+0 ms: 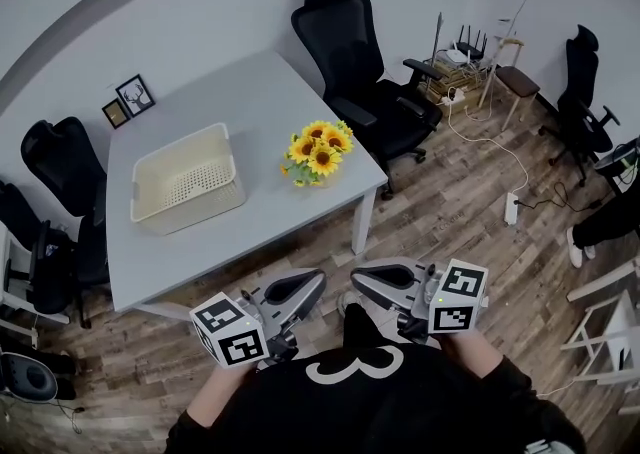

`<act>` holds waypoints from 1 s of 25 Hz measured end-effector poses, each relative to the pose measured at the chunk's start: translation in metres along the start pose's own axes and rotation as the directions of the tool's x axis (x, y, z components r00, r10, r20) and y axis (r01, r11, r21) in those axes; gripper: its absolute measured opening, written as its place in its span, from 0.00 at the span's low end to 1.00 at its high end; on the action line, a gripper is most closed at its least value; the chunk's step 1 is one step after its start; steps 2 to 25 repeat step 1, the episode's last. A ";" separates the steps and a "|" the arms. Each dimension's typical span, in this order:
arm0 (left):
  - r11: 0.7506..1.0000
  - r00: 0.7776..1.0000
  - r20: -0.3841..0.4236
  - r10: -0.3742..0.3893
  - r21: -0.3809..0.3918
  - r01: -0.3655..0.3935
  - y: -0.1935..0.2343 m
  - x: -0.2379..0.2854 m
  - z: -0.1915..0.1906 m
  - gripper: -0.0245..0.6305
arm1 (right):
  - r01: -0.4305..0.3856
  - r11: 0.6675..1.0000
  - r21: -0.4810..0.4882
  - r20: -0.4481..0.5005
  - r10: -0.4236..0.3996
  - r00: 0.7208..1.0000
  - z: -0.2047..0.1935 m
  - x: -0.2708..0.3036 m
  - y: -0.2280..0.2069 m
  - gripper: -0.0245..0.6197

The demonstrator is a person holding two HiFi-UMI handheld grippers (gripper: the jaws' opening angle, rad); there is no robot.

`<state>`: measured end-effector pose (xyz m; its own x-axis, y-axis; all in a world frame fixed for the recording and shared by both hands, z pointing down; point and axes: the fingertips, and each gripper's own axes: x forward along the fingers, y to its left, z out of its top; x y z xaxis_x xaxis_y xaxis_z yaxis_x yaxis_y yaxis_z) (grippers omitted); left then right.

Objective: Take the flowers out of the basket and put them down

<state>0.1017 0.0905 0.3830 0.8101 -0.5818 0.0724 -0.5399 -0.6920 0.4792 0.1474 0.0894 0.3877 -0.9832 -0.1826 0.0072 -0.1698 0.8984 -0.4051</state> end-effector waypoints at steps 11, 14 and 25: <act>1.000 1.000 0.004 0.004 0.001 -0.004 0.002 0.000 0.001 0.06 | 0.002 1.000 0.001 0.000 -0.002 1.000 0.000 0.001 -0.001 0.05; 1.000 1.000 0.004 0.004 0.001 -0.004 0.002 0.000 0.001 0.06 | 0.002 1.000 0.001 0.000 -0.002 1.000 0.000 0.001 -0.001 0.05; 1.000 1.000 0.004 0.004 0.001 -0.004 0.002 0.000 0.001 0.06 | 0.002 1.000 0.001 0.000 -0.002 1.000 0.000 0.001 -0.001 0.05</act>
